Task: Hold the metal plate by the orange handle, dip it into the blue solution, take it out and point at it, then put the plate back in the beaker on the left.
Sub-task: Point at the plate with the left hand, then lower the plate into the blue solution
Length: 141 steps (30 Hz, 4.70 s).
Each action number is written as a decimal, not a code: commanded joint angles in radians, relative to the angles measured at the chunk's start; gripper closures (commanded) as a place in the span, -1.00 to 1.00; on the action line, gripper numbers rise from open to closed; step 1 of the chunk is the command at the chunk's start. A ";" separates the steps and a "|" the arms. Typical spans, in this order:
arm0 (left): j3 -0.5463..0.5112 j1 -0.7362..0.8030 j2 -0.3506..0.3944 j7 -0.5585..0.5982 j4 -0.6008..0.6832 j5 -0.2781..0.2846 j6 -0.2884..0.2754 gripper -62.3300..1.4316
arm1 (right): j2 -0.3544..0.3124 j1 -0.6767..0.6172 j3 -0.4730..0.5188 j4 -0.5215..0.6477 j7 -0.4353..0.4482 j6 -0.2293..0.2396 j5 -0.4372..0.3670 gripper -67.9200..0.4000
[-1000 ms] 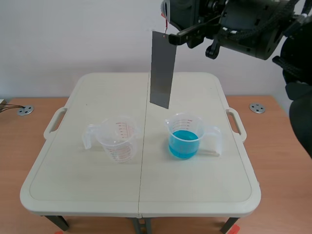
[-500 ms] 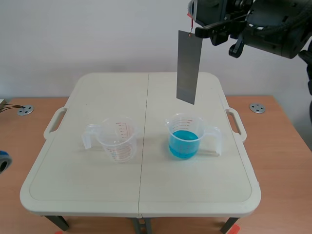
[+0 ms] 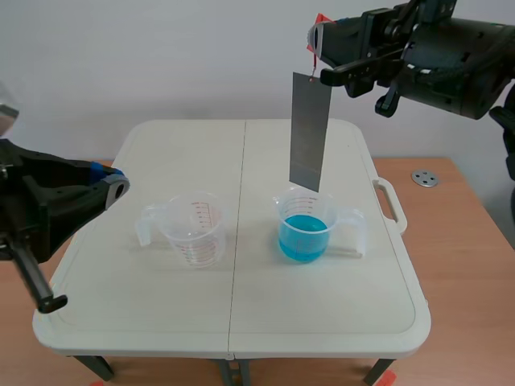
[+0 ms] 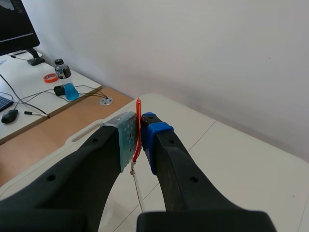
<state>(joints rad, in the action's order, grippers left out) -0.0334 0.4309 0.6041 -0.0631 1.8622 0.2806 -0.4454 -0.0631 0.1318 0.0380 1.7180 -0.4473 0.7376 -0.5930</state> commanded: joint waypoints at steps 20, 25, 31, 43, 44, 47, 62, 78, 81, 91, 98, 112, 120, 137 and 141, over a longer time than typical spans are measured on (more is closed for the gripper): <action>0.396 -0.553 -0.157 -0.053 -0.421 -0.138 0.006 0.88 | -0.004 0.015 -0.002 0.014 0.011 0.008 -0.022 0.95; 0.440 -0.629 -0.228 -0.065 -0.514 -0.177 0.006 0.88 | -0.004 0.015 -0.002 0.014 0.010 0.008 -0.022 0.95; 0.475 -0.684 -0.300 -0.065 -0.593 -0.235 0.008 0.88 | -0.003 0.015 -0.002 0.014 0.003 0.008 -0.029 0.95; 0.484 -0.734 -0.414 -0.057 -0.690 -0.357 0.016 0.88 | -0.003 0.014 -0.002 0.023 -0.003 0.008 -0.042 0.95; 0.484 -0.734 -0.419 -0.057 -0.691 -0.360 0.016 0.88 | -0.003 0.014 -0.002 0.027 -0.003 0.008 -0.043 0.95; 0.484 -0.733 -0.428 -0.051 -0.691 -0.368 0.016 0.88 | -0.003 0.013 -0.002 0.039 -0.003 0.008 -0.044 0.95; 0.484 -0.733 -0.438 -0.031 -0.691 -0.401 0.043 0.88 | -0.003 -0.005 0.012 0.053 -0.007 0.008 -0.045 0.95; 0.465 -0.590 -0.324 0.008 -0.587 -0.388 0.064 0.88 | -0.003 -0.005 0.021 0.053 -0.008 0.008 -0.044 0.95; 0.419 -0.499 -0.254 0.023 -0.492 -0.348 0.069 0.88 | -0.003 -0.005 0.021 0.053 -0.014 0.008 -0.043 0.95; 0.160 -0.138 -0.060 0.074 -0.185 -0.170 0.069 0.88 | -0.003 -0.033 0.021 0.053 -0.021 0.008 -0.039 0.95; -0.055 0.156 -0.041 0.150 -0.039 -0.114 0.069 0.88 | -0.003 -0.047 0.021 0.053 -0.026 0.008 -0.035 0.95; -0.209 0.557 -0.081 0.298 0.014 -0.060 0.069 0.88 | -0.003 -0.052 0.023 0.052 -0.025 0.008 -0.003 0.95; -0.210 0.559 -0.129 0.275 -0.005 -0.095 0.065 0.88 | -0.003 -0.052 0.023 0.002 -0.005 0.008 0.026 0.95; -0.210 0.430 -0.129 0.119 -0.005 -0.110 0.065 0.88 | -0.003 -0.051 0.023 -0.139 0.151 0.008 0.167 0.95; -0.210 0.431 -0.129 0.117 -0.005 -0.113 0.065 0.88 | -0.003 -0.051 0.023 -0.187 0.206 0.008 0.215 0.95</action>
<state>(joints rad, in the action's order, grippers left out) -0.2447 0.8509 0.4713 0.0410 1.8473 0.1616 -0.3779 -0.0612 0.0681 0.0570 1.5265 -0.2615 0.7376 -0.3698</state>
